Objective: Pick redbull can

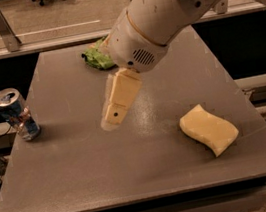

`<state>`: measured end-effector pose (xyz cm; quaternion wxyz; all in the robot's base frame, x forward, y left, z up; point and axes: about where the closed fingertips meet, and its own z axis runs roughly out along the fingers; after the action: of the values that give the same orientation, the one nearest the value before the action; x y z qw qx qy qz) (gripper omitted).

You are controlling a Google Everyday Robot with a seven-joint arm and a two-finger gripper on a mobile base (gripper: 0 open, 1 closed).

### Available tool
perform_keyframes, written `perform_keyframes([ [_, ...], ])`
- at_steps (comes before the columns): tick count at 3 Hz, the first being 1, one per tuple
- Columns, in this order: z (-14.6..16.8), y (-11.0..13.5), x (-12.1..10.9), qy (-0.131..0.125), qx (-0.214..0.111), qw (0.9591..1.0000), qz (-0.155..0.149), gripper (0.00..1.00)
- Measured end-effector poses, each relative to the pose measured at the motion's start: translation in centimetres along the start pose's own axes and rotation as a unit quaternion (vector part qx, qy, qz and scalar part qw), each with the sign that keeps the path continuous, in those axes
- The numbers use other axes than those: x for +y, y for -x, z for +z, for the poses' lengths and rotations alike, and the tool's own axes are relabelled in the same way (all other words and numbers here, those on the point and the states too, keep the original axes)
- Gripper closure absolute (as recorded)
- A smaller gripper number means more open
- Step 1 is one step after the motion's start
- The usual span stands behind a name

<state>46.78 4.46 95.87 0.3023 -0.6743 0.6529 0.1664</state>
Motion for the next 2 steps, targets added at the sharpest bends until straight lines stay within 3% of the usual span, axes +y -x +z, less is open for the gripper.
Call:
perform_keyframes([
  [1, 1.0, 1.2, -0.7, 0.001, -0.034, 0.9994, -0.006, 0.0],
  [2, 4.3, 3.7, -1.6, 0.011, -0.091, 0.9956, -0.014, 0.0],
])
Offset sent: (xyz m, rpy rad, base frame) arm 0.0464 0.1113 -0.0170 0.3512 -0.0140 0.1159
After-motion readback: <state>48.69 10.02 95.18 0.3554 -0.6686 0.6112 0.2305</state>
